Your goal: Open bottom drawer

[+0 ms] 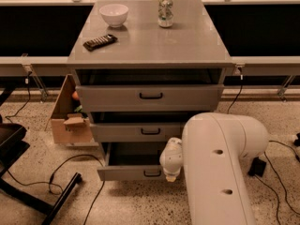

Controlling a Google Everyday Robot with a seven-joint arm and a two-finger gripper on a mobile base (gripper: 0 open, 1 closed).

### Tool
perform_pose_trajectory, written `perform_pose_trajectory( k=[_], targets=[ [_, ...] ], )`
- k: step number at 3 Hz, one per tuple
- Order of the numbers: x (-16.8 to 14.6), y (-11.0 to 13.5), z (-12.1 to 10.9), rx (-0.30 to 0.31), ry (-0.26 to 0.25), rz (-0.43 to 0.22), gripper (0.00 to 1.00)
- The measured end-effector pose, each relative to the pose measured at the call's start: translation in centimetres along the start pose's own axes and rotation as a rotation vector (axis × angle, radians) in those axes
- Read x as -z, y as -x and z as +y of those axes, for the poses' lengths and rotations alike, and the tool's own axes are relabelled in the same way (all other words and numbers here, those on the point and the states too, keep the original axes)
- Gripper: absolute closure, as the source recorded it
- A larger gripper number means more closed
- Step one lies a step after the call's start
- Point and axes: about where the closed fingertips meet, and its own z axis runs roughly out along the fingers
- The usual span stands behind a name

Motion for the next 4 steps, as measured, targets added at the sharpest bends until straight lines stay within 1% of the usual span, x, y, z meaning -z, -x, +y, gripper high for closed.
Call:
perform_pose_trajectory(
  k=[1, 2, 3, 4],
  targets=[
    [-0.2, 1.2, -2.5, 0.029, -0.052, -0.071, 0.01],
    [-1.9, 2.2, -4.0, 0.058, -0.068, -0.071, 0.00],
    [-5.7, 2.8, -4.7, 0.070, -0.033, -0.006, 0.00],
    [-8.7, 2.6, -4.3, 0.061, 0.012, 0.047, 0.00]
  ],
)
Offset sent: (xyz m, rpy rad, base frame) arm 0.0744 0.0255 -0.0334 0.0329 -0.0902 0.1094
